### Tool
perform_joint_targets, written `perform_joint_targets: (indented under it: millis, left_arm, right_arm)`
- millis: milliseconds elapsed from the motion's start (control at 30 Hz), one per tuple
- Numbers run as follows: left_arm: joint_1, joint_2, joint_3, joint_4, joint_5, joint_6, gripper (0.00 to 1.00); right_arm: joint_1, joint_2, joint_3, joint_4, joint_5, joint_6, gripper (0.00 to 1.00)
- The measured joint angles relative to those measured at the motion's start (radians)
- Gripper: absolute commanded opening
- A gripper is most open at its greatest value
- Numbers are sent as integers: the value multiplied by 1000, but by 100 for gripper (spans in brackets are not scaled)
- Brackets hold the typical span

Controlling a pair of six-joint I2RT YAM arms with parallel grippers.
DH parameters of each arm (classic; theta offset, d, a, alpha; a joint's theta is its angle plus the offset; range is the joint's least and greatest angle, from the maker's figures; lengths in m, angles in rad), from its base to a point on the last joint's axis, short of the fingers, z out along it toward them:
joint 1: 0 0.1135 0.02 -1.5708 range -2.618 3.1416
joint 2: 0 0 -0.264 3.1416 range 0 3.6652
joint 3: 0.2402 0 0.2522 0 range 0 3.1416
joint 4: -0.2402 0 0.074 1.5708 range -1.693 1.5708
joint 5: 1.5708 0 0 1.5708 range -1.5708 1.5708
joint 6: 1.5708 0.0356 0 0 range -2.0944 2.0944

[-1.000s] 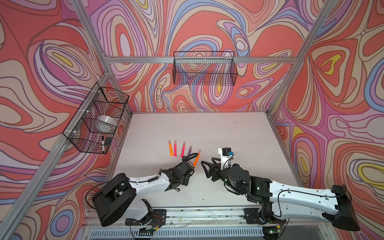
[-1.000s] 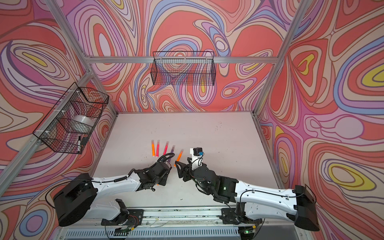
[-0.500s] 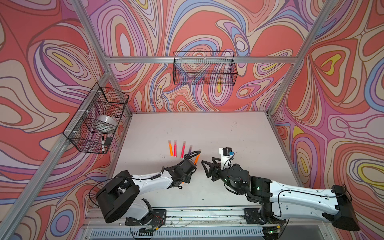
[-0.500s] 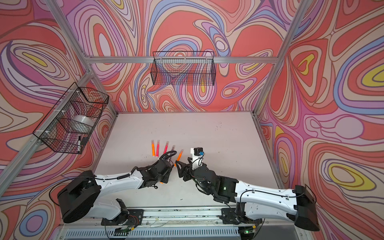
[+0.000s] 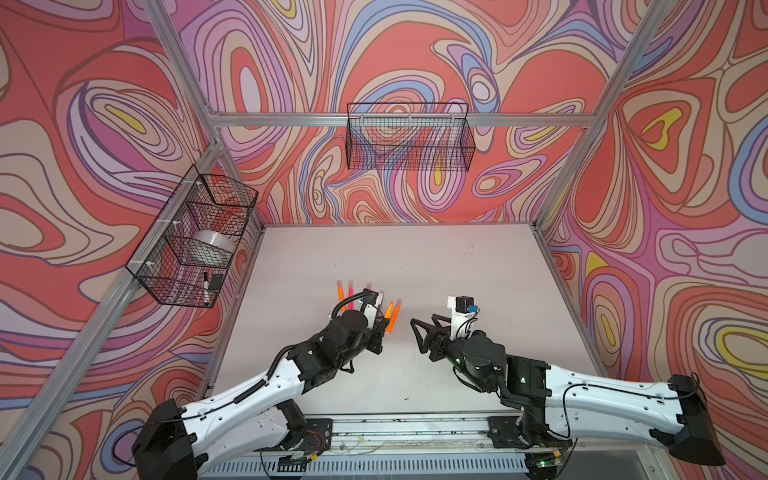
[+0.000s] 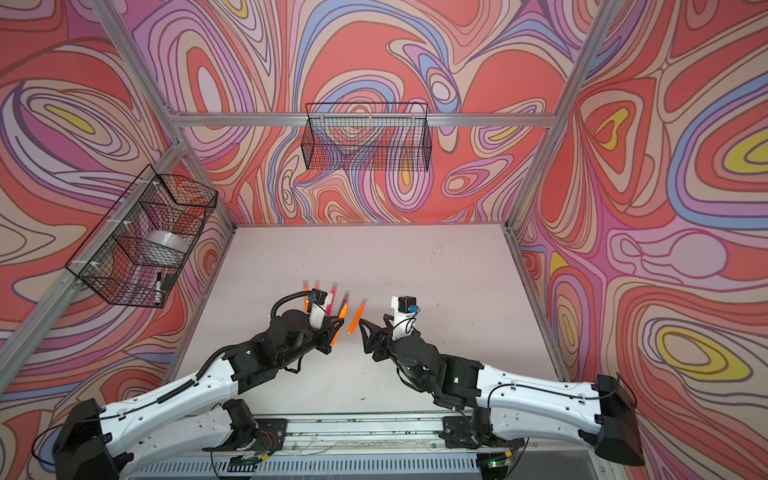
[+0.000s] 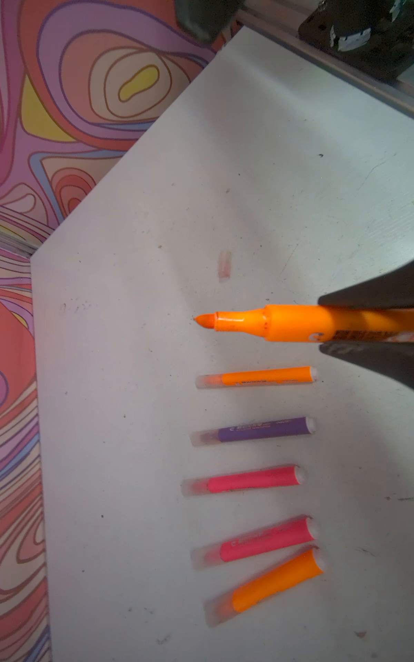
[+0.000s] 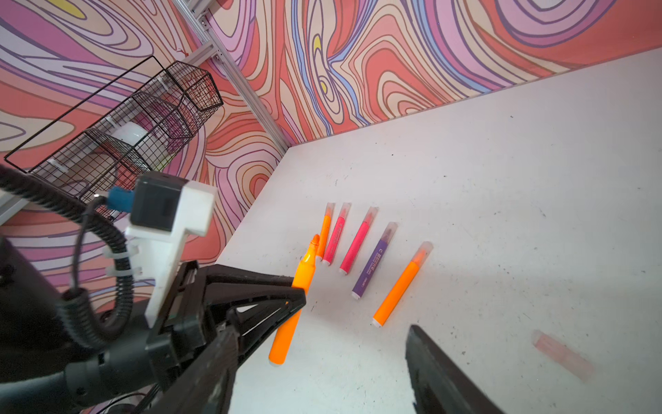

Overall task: Insert pens into pen caps
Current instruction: Pick up the pen from the bottom-center of the table.

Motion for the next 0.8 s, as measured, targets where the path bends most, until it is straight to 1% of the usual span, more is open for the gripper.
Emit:
perform_joint_targets:
  millis: [133,267,567,667,800]
  left_arm:
    - [0,-1,-1,50,62,37,0]
    - [0,26,4,85,122,58,0]
    - [0,71,10,150,178,98,0]
    - [0,77,10,180,200,108,0]
    - [2,77,9,206,229,118,0]
  right_arm:
    - [0,35,0,16,6,2,74]
    - [0,83,0,40,4,-6,73]
    - [0,100,-22,145,-9,-19,71]
    - [0,121,-25,177,-22,-21,68]
    - [0,156,-25,193,-24,-14,63]
